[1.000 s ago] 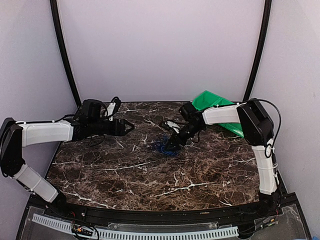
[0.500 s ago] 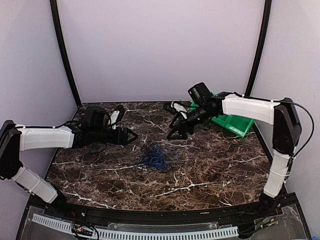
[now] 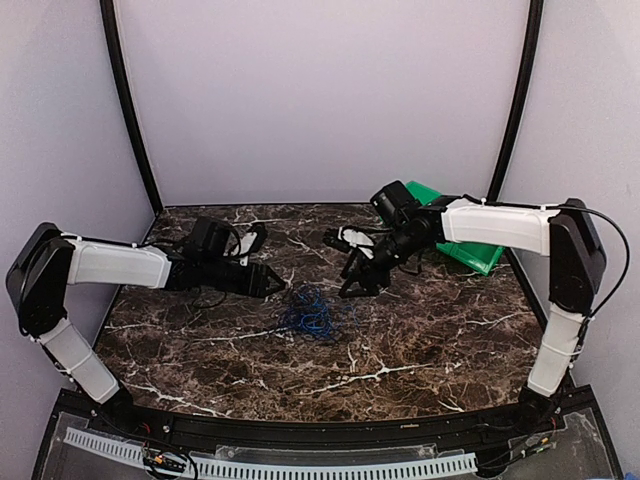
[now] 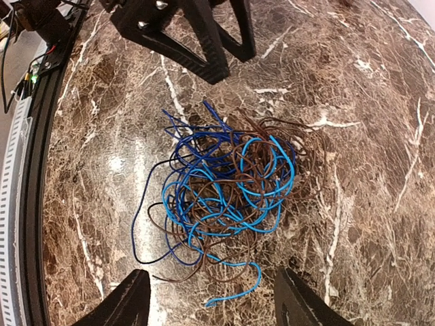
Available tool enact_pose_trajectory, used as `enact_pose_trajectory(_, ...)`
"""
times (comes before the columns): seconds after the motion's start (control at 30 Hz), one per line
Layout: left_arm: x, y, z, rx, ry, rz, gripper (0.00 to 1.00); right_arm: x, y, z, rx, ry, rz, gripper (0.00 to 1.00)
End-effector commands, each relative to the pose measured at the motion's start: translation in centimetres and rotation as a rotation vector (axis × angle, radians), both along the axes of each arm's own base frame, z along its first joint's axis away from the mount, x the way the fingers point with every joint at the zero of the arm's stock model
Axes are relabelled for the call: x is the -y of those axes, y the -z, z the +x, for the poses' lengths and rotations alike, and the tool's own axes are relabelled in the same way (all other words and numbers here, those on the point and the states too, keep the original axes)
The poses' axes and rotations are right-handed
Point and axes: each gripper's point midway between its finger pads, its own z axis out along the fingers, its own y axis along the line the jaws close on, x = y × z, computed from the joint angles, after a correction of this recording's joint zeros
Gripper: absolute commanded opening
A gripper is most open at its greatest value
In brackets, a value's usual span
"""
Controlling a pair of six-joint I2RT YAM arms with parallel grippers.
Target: Untangle the cables
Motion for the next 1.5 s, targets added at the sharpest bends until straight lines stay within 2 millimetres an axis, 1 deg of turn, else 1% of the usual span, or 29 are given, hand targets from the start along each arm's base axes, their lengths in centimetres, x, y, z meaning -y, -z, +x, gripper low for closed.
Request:
enact_pose_trajectory(0.0, 1.1, 0.1, -0.1, -0.009, 0.053, -0.003, 0.59, -0.7, -0.7, -0.9, 0.027, -0.035, 0.011, 0.62)
enact_pose_trajectory(0.1, 1.3, 0.9, -0.1, -0.022, 0.067, 0.010, 0.54, -0.8, -0.4, -1.1, 0.017, -0.042, 0.009, 0.60)
enact_pose_trajectory(0.2, 1.6, 1.2, -0.2, -0.021, 0.088, 0.018, 0.53, -1.0, -0.3, -1.3, 0.011, -0.048, 0.008, 0.60)
enact_pose_trajectory(0.3, 1.6, 2.2, 0.0, -0.025, 0.087, 0.046, 0.51, -1.0, -0.3, -1.5, 0.007, -0.052, 0.009, 0.59)
enact_pose_trajectory(0.4, 1.6, 2.8, 0.5, -0.029, 0.078, 0.066, 0.41, -1.1, -0.3, -1.6, 0.005, -0.056, 0.011, 0.59)
enact_pose_trajectory(0.43, 1.6, 3.1, 0.5, -0.033, 0.076, 0.070, 0.40, -1.1, -0.2, -1.6, 0.002, -0.055, 0.010, 0.59)
enact_pose_trajectory(0.63, 1.9, 3.7, 0.9, -0.033, 0.083, 0.072, 0.33, -1.0, 0.0, -1.7, 0.000, -0.055, 0.008, 0.58)
enact_pose_trajectory(0.77, 2.2, 3.5, 1.1, -0.020, 0.081, 0.058, 0.28, -1.2, 0.4, -1.6, -0.012, -0.055, 0.004, 0.58)
enact_pose_trajectory(0.87, 2.4, 3.3, 1.2, -0.012, 0.085, 0.044, 0.24, -1.5, 0.4, -1.6, -0.024, -0.059, 0.010, 0.58)
enact_pose_trajectory(1.13, 2.9, 2.7, 1.2, 0.004, 0.091, 0.009, 0.04, -1.9, 0.4, -1.5, -0.039, -0.062, 0.018, 0.57)
enact_pose_trajectory(1.2, 2.9, 2.3, 1.2, 0.011, 0.089, -0.004, 0.01, -2.1, 0.5, -1.0, -0.028, -0.044, 0.018, 0.57)
enact_pose_trajectory(1.23, 3.0, 1.6, 1.3, 0.025, 0.084, -0.018, 0.00, -2.2, 0.5, -0.6, -0.017, -0.031, 0.019, 0.57)
enact_pose_trajectory(1.27, 2.9, 1.5, 1.2, 0.027, 0.081, -0.022, 0.00, -2.4, 0.3, -0.2, -0.003, -0.020, 0.024, 0.57)
enact_pose_trajectory(1.3, 3.0, 0.7, 1.2, 0.041, 0.077, -0.036, 0.00, -2.5, 0.3, 0.3, 0.011, -0.006, 0.024, 0.57)
enact_pose_trajectory(1.33, 2.9, 0.5, 1.2, 0.044, 0.074, -0.041, 0.00, -2.8, -0.1, 0.7, 0.024, -0.003, 0.030, 0.58)
enact_pose_trajectory(1.37, 2.9, -0.4, 1.1, 0.056, 0.070, -0.055, 0.00, -3.1, -0.4, 0.9, 0.030, -0.008, 0.032, 0.58)
enact_pose_trajectory(1.4, 2.8, -0.6, 1.1, 0.060, 0.066, -0.059, 0.00, -3.5, -0.7, 1.1, 0.041, -0.017, 0.035, 0.59)
enact_pose_trajectory(1.43, 2.8, -1.6, 1.1, 0.076, 0.059, -0.074, 0.00, -3.9, -1.3, 1.5, 0.057, -0.020, 0.039, 0.59)
enact_pose_trajectory(1.47, 2.6, -1.7, 1.0, 0.079, 0.053, -0.076, 0.00, -4.3, -1.7, 1.8, 0.076, -0.017, 0.045, 0.59)
